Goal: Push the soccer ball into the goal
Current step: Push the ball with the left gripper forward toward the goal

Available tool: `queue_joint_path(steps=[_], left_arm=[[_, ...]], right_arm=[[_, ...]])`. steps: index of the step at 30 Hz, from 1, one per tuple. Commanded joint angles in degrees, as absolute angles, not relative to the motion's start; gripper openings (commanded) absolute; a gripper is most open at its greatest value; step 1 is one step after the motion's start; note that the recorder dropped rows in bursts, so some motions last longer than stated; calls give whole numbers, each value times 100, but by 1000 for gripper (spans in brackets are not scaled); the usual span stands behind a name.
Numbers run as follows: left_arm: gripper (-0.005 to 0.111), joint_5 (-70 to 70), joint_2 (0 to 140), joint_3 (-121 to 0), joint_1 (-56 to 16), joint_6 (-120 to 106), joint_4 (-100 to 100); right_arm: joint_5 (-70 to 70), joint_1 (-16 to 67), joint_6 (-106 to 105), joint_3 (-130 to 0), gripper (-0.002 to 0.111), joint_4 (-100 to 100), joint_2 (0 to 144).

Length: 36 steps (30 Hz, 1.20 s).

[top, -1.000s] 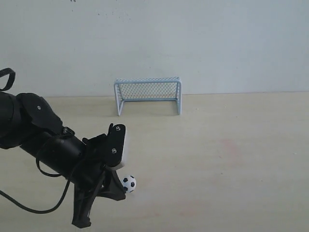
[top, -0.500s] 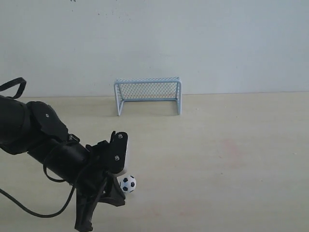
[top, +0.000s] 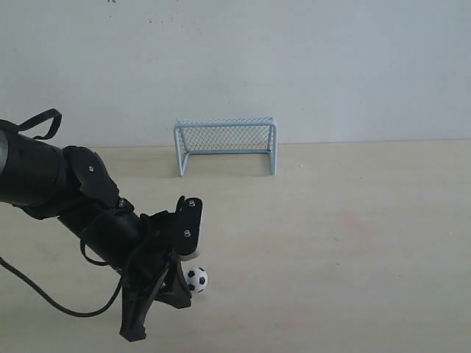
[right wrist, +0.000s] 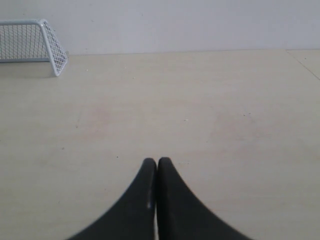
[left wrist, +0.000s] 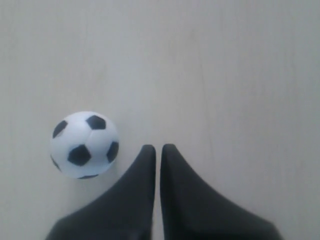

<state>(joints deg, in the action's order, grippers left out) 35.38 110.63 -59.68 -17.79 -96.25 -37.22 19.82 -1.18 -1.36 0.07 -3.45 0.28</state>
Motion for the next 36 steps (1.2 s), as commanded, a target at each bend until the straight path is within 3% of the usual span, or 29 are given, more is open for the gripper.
queue_joint_path(steps=[1,24,27,31,36], left_arm=[[4,3626,11074,-6003,-1787,-9509,-3657],[4,4338,11073,-6003,-1787,-9449,-3657],[4,3790,11087,-6003,-1787,-9770,-3657],[4,1149,11165,-6019,-1808,-9725,-5167],[4,2693,10687,-5996,-1712,-10005,-5039]], right_arm=[[1967,-109,-142,0,0,-333,0],[1967,-109,-142,0,0,-333,0],[1967,-109,-142,0,0,-333,0],[1967,-109,-142,0,0,-333,0],[1967,-109,-142,0,0,-333,0]])
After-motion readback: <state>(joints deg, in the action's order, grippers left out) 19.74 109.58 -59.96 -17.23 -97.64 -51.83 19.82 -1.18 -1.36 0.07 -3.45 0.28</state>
